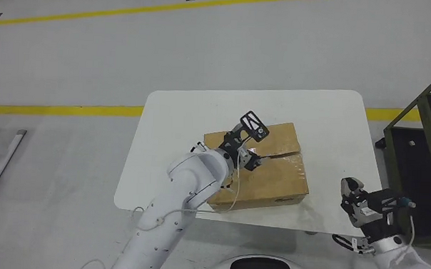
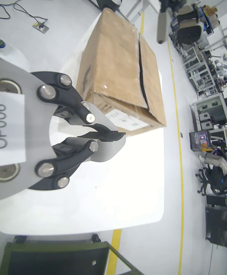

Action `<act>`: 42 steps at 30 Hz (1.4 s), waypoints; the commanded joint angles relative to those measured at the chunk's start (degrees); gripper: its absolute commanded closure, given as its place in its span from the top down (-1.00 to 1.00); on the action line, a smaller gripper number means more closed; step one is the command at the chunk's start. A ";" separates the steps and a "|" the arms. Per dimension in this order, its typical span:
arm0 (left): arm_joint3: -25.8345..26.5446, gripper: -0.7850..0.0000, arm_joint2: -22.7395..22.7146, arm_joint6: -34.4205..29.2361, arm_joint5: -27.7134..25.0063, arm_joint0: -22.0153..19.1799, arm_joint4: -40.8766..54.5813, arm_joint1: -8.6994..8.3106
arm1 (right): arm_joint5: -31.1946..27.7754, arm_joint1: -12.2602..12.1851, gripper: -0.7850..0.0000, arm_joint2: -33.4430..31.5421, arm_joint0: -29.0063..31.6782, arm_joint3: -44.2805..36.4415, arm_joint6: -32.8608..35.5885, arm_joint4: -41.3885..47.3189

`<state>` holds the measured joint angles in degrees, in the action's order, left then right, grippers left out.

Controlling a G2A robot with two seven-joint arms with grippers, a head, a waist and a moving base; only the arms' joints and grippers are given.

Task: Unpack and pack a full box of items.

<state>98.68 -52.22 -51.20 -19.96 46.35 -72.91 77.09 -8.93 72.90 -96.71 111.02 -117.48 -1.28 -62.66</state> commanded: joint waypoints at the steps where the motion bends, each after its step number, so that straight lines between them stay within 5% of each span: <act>1: -1.46 1.00 1.13 0.07 -0.53 -0.80 0.34 0.26 | 1.13 0.01 -1.00 -0.74 -0.83 0.68 -0.01 0.33; 14: -3.32 1.00 1.56 1.15 1.13 0.74 -2.27 0.21 | 3.33 0.25 -1.00 0.05 -2.64 1.47 -0.87 0.13; 24: -10.12 1.00 6.42 -0.64 0.15 -3.89 -11.78 1.38 | 3.18 0.30 -1.00 -0.01 -2.97 2.09 -1.14 0.07; 38: -14.03 1.00 7.20 1.22 5.84 -6.34 -20.63 2.72 | 3.04 0.41 -1.00 0.14 -2.92 2.08 -1.20 0.22; 39: -13.91 0.26 7.07 1.40 6.19 -6.33 -21.43 2.75 | 2.97 0.41 -1.00 0.15 -2.93 2.08 -1.14 0.22; 40: -13.77 -1.00 6.88 1.88 6.23 -6.04 -21.24 2.79 | 2.96 0.41 -1.00 0.16 -2.94 2.08 -1.11 0.22; 42: -13.71 -1.00 6.53 2.10 5.06 -5.59 -20.50 2.82 | 2.91 0.43 -1.00 0.28 -2.94 2.06 -1.10 0.16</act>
<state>84.95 -45.56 -49.16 -14.23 40.57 -93.72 79.90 -5.99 73.32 -96.50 108.08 -115.40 -2.38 -62.46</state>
